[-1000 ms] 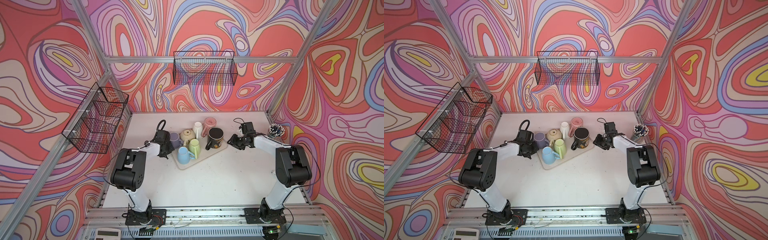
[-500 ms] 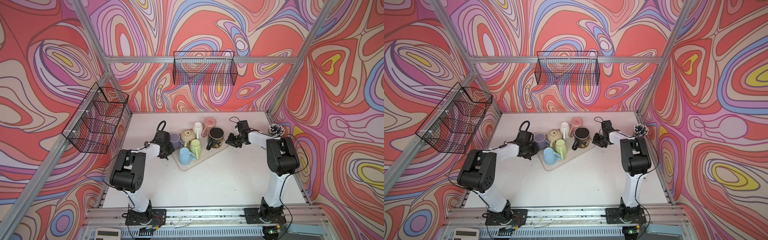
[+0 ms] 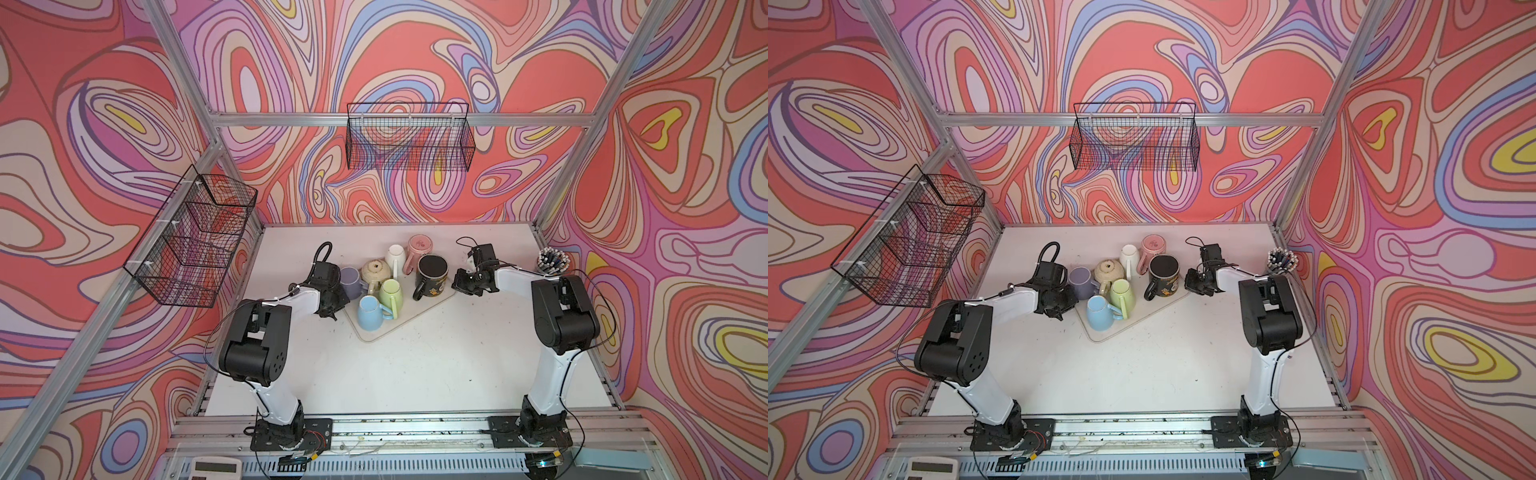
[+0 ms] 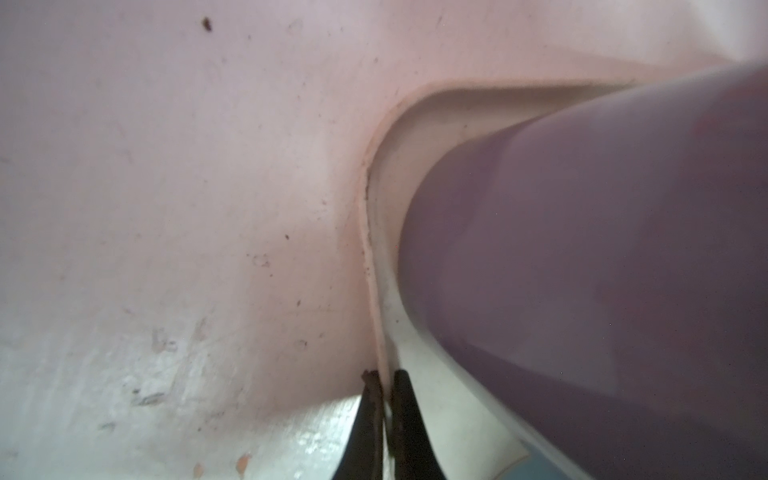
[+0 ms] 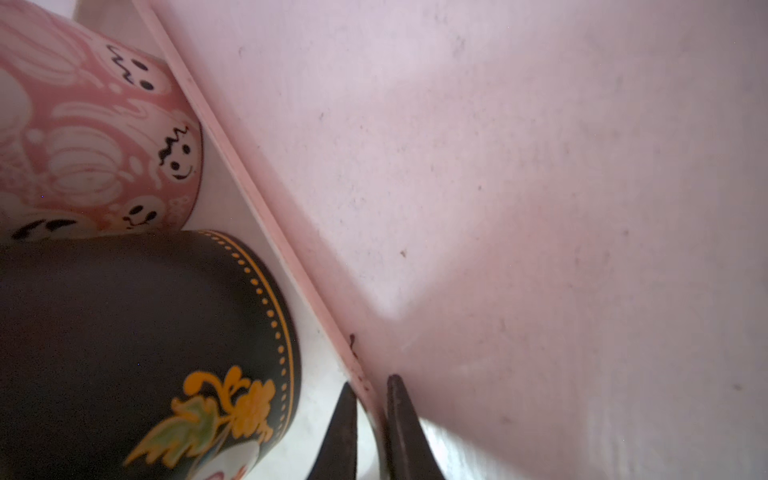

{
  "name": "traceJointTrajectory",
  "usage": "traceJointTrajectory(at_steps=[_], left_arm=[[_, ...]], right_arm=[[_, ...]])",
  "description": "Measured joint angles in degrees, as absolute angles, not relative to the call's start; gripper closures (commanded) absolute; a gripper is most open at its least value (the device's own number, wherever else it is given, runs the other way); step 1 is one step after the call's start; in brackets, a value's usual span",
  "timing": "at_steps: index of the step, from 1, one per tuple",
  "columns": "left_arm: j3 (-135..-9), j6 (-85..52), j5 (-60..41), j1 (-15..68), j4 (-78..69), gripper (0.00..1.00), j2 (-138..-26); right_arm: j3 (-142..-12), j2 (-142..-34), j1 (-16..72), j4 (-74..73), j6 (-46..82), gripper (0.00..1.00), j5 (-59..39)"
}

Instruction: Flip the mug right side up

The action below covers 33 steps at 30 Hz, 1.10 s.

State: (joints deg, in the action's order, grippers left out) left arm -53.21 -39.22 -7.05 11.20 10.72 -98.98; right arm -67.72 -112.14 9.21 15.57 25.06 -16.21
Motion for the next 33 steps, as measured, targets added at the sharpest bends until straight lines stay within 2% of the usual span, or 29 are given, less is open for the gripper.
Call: traceJointTrajectory(at_steps=[11, 19, 33], left_arm=[[-53.8, -36.5, -6.7, 11.2, 12.6, 1.00, -99.0], [-53.8, -36.2, -6.6, 11.2, 12.6, 1.00, -99.0], [-53.8, -33.1, -7.0, 11.2, 12.4, 1.00, -99.0]], right_arm=[[-57.3, -103.7, 13.1, 14.3, 30.2, 1.00, -9.7], [-55.0, -101.8, 13.7, 13.7, 31.7, 1.00, -9.0], [-41.3, -89.3, 19.8, 13.1, 37.8, 1.00, -4.7]])
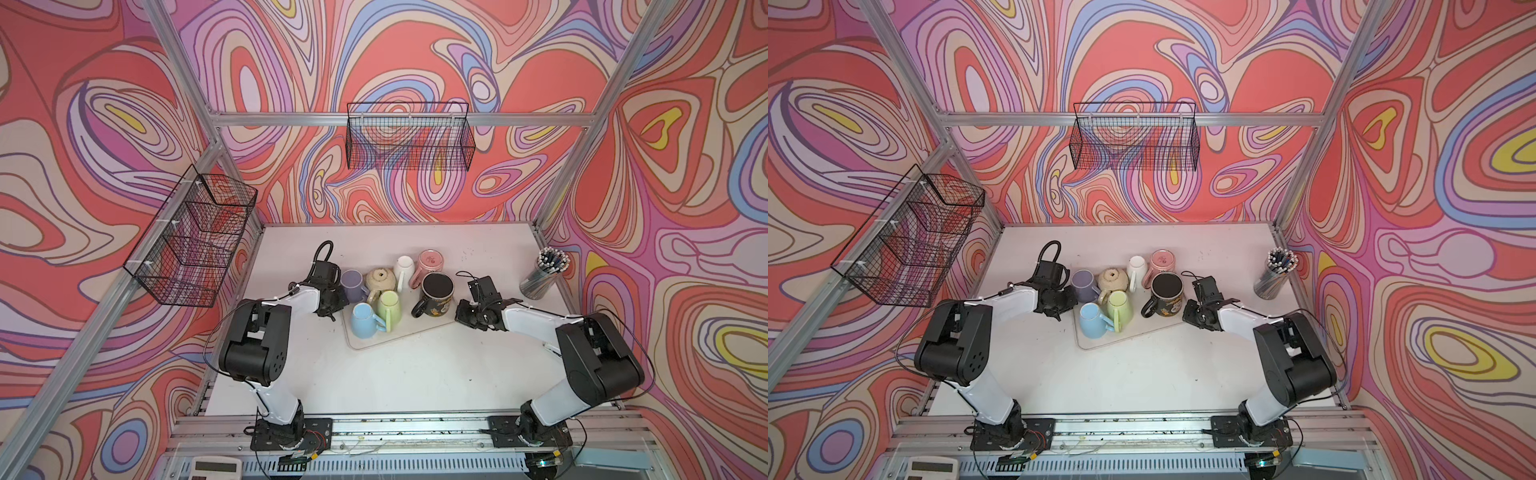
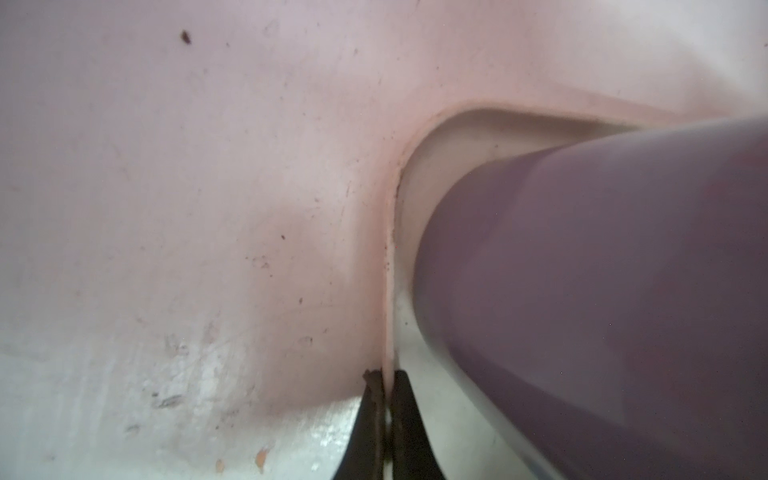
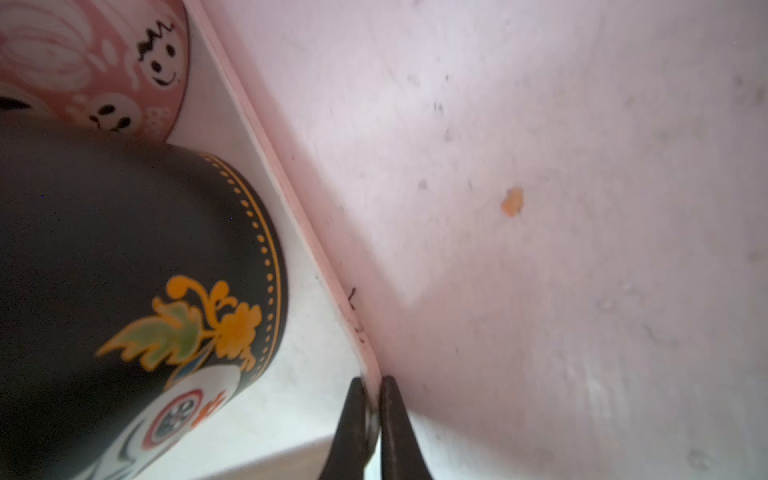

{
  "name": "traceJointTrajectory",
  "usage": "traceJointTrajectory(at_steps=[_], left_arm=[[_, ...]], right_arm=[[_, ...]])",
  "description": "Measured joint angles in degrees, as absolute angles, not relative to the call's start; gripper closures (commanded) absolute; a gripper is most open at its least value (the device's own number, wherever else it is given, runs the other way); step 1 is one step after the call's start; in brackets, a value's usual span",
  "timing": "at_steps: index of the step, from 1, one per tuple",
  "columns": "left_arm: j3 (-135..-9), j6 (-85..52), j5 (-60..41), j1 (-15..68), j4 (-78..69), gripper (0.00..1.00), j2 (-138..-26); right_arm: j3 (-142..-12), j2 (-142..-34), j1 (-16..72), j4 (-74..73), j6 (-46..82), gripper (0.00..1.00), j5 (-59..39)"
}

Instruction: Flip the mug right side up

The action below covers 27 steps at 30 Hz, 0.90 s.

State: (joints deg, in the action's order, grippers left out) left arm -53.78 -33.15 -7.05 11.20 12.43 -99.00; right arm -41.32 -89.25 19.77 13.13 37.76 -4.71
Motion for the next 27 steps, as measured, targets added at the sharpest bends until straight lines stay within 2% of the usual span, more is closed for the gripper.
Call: traceJointTrajectory(at_steps=[12, 19, 21, 22, 27], left_arm=[[-50.8, -31.5, -9.6, 11.9, 5.6, 1.00, -98.8], [-50.6, -31.5, -9.6, 13.3, 4.3, 1.00, -99.0], [-50.6, -31.2, -9.6, 13.6, 4.5, 1.00, -98.9], [-50.7, -31.0, -9.6, 13.8, 5.1, 0.97, -98.7], [-51.3, -30.9, -9.1, 15.1, 10.7, 0.80, -96.8]], right_arm=[[-28.3, -72.9, 27.8, 16.7, 47.1, 1.00, -2.8], [-28.1, -70.3, 28.2, 21.0, 47.9, 1.00, -2.9], [-29.1, -70.5, 28.3, 23.3, 47.5, 0.90, -2.7], [-29.8, -70.6, 28.4, 24.9, 47.0, 0.85, -2.6], [-34.0, -70.4, 30.1, 33.8, 42.4, 0.74, -2.9]])
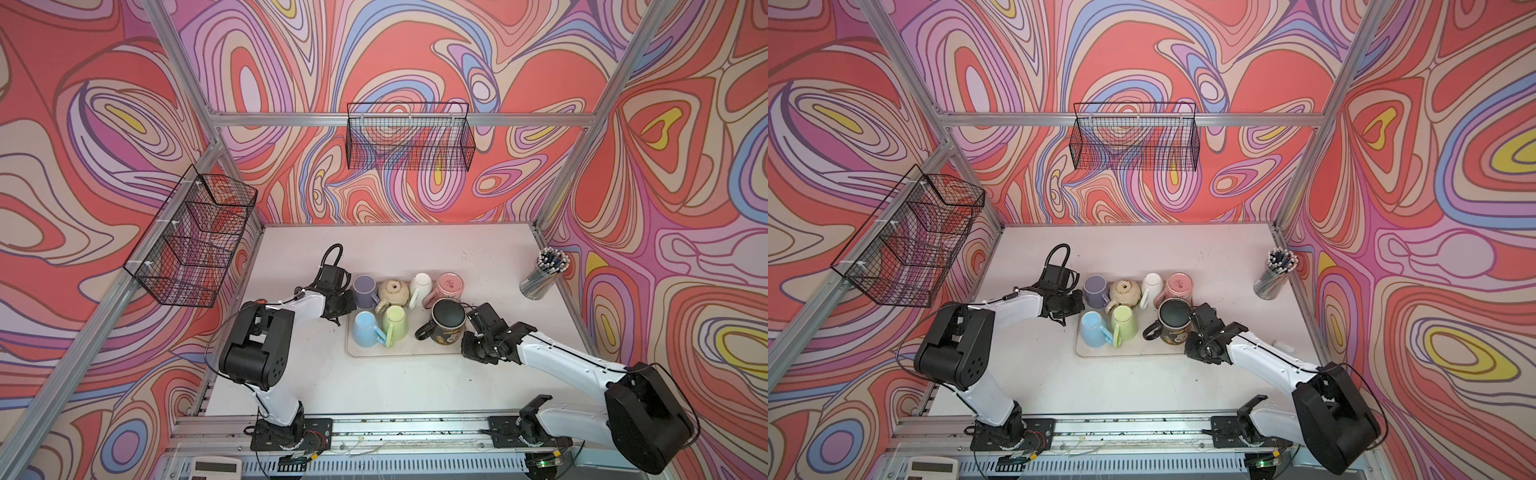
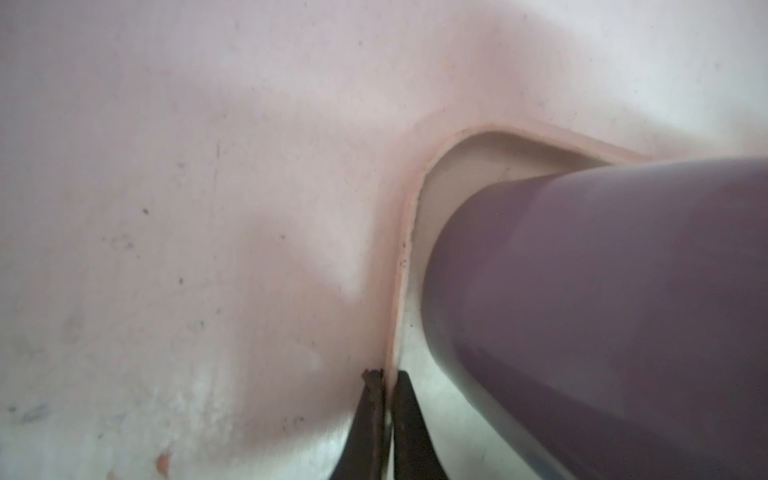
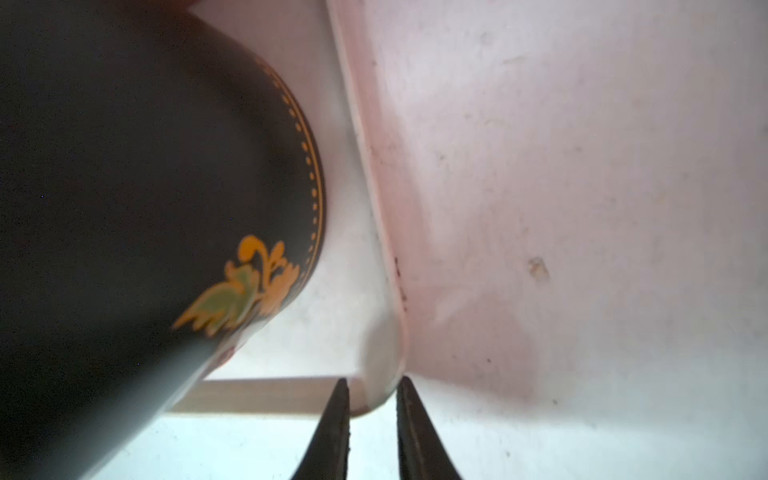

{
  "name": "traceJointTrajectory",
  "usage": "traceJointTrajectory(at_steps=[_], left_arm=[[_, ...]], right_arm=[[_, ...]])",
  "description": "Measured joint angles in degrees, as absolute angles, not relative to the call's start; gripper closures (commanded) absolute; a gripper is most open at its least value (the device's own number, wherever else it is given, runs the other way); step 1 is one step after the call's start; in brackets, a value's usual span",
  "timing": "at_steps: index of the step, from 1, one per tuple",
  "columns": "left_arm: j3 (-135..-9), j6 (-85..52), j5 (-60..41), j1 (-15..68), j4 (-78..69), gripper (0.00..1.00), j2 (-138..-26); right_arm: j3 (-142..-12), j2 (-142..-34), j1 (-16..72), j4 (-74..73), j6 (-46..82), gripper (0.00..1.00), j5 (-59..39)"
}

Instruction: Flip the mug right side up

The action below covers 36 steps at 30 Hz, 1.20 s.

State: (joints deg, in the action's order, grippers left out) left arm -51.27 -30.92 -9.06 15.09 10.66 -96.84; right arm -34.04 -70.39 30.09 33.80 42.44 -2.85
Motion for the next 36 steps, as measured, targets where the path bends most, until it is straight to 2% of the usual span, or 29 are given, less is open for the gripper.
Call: traceJointTrajectory(at_steps=[9, 19, 21, 22, 23, 25, 31, 36], left_arm=[[-58.3, -31.2, -9.3, 15.3, 16.8, 0.59, -88.2], [-61.1, -29.1, -7.2, 13.3, 24.3, 0.49, -79.0], [-61.2, -28.8, -6.5, 13.3, 25.3, 0.40, -75.5], [-61.3, -28.7, -6.4, 13.3, 25.8, 0.29, -73.9], [-61.4, -28.3, -6.1, 13.3, 26.4, 0.11, -72.0], [-62.0, -28.0, -5.7, 13.3, 27.7, 0.00, -68.5], [-62.7, -26.7, -2.7, 13.3, 31.4, 0.00, -60.8], [-60.9, -25.7, -1.4, 13.2, 33.4, 0.00, -55.7]], right_arm=[[-43.1, -66.5, 30.8, 40.9, 37.9, 0.67, -0.9], [-49.4, -63.4, 30.8, 49.1, 33.8, 0.60, 3.0], [-52.4, -63.4, 30.8, 50.5, 31.7, 0.58, 3.0], [-53.9, -63.4, 30.9, 51.0, 30.7, 0.57, 3.0], [-55.7, -63.5, 30.9, 51.4, 29.3, 0.57, 2.6], [-58.9, -64.0, 30.9, 51.8, 26.8, 0.56, 1.6], [-66.7, -67.5, 33.4, 52.5, 19.9, 0.55, -0.6], [-72.5, -73.7, 39.6, 52.6, 15.4, 0.54, -0.7]])
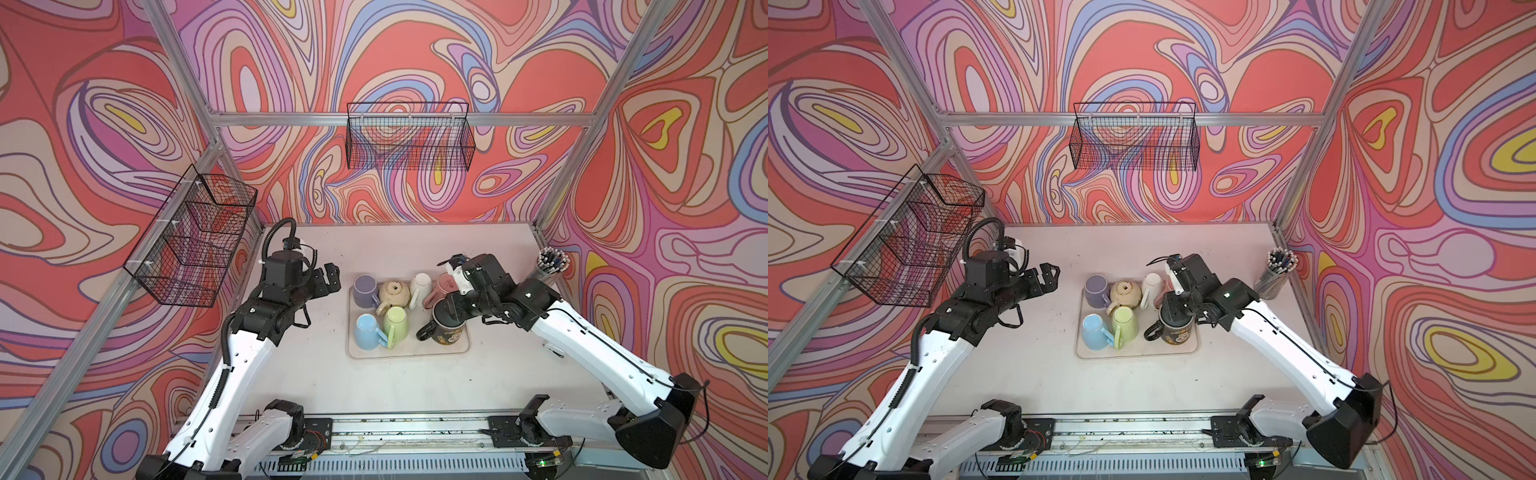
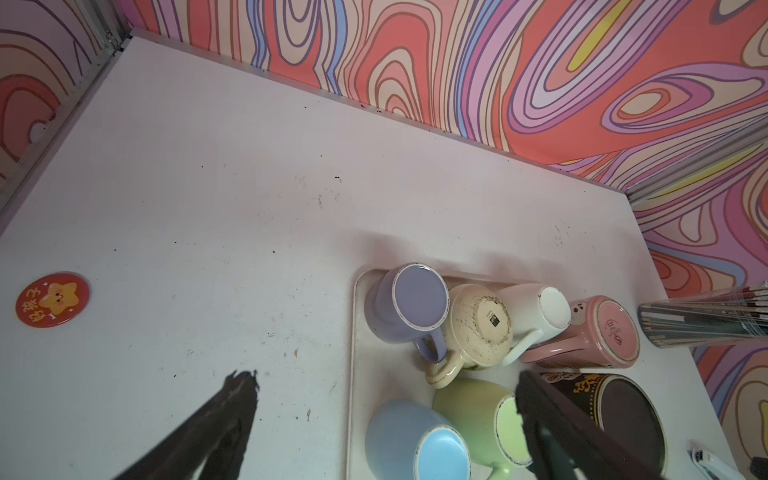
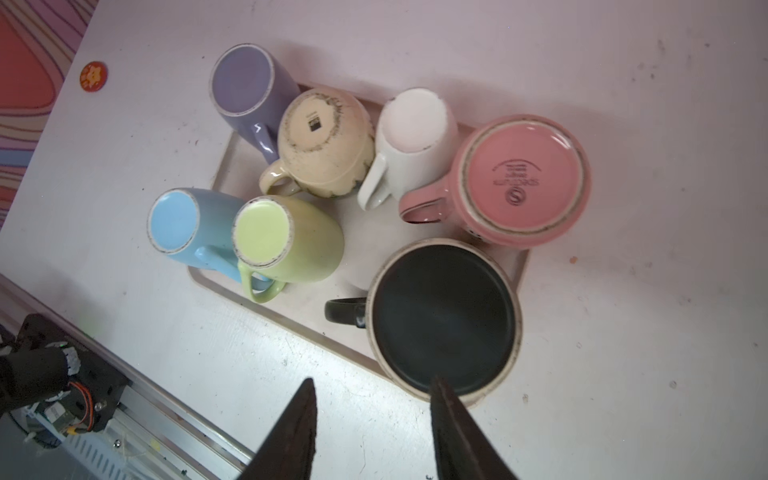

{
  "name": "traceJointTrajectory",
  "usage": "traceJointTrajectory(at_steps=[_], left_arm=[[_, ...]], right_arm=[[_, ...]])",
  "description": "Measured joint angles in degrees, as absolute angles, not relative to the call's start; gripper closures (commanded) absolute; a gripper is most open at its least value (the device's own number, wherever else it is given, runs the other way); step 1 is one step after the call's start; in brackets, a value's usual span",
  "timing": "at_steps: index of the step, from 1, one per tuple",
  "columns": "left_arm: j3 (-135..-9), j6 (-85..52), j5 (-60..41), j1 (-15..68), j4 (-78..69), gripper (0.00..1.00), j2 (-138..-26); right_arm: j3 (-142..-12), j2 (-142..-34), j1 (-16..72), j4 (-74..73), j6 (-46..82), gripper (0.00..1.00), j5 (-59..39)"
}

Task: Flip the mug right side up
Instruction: 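Move right gripper over light blue mug while left arm draws back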

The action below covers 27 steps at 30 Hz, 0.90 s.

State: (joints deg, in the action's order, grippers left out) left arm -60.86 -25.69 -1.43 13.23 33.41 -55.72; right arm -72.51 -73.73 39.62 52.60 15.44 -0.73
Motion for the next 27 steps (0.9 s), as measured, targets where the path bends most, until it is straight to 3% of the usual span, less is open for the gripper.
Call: traceJointTrajectory(at_steps=[16, 27], left_arm=[[-52.7, -27.7, -1.0, 13.2, 36.5, 0.00, -33.0], [-47.3, -28.2, 3.2, 13.2, 40.5, 0.00, -19.8]], right_arm=[[-84.2, -93.5, 56.0, 51.9, 8.2, 0.54, -1.1], [-88.9, -103.0, 58.1, 52.0, 7.7, 0.54, -2.1]])
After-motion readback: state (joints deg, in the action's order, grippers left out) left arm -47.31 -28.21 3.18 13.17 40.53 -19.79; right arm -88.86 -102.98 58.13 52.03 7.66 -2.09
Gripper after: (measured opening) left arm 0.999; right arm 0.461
